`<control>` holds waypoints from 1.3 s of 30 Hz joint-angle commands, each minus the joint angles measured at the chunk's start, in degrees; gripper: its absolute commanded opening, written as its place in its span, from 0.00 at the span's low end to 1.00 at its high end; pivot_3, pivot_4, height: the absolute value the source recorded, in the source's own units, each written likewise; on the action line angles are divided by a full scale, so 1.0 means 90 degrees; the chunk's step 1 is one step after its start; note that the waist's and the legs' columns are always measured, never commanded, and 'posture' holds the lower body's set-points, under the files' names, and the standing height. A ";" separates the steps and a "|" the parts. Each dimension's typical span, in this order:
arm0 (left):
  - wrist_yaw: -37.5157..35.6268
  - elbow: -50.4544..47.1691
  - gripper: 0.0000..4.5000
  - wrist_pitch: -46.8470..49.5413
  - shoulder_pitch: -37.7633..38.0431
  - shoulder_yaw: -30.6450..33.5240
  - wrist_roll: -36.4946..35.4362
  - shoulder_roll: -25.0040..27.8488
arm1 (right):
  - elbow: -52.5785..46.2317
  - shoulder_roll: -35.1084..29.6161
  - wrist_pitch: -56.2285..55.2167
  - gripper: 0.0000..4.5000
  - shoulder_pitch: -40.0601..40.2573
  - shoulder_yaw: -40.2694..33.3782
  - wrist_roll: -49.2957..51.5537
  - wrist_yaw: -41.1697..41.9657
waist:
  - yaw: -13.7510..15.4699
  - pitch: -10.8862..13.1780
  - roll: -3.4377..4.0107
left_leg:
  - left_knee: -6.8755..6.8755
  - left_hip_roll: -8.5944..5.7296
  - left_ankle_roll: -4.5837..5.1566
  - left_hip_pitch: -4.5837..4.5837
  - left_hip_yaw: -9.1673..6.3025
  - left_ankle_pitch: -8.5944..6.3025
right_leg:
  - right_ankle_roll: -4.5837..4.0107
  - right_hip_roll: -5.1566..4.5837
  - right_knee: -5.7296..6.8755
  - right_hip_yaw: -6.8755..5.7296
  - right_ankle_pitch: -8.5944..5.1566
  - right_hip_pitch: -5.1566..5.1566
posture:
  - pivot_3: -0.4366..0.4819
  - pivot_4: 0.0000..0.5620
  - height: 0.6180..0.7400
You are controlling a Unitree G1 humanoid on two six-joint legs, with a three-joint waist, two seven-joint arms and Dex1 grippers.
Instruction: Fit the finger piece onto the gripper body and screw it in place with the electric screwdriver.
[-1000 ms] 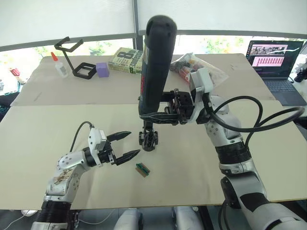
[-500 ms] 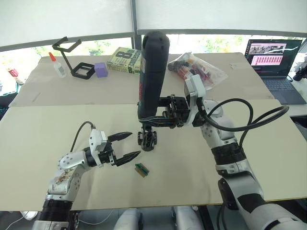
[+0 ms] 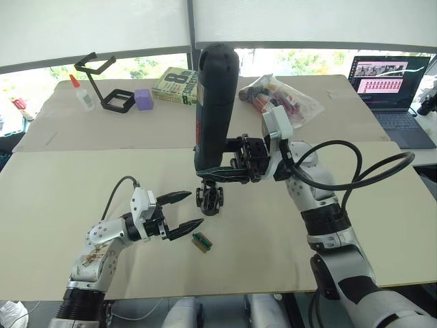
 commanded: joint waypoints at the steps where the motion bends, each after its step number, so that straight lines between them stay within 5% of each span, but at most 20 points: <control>1: 0.0066 -0.0311 1.00 0.0086 -0.0005 0.0007 -0.0046 0.0020 | -0.0345 -0.0001 0.0014 0.43 -0.0099 -0.0104 0.0170 -0.0009 | 0.0002 0.0000 0.0000 | 0.0000 -0.0001 0.0000 0.0000 0.0000 0.0000 | 0.0000 0.0000 0.0000 0.0000 0.0000 0.0000 | 0.48 0.27 1.00; 39: 0.0031 -0.0140 1.00 -0.0081 0.0163 -0.0006 0.0146 -0.0008 | -0.0188 0.0035 0.0002 0.43 0.0013 0.0017 0.0059 -0.0020 | 0.0001 0.0000 0.0000 | 0.0000 -0.0001 0.0000 0.0000 0.0001 0.0000 | 0.0000 0.0000 0.0000 0.0001 0.0000 -0.0001 | 0.48 0.27 1.00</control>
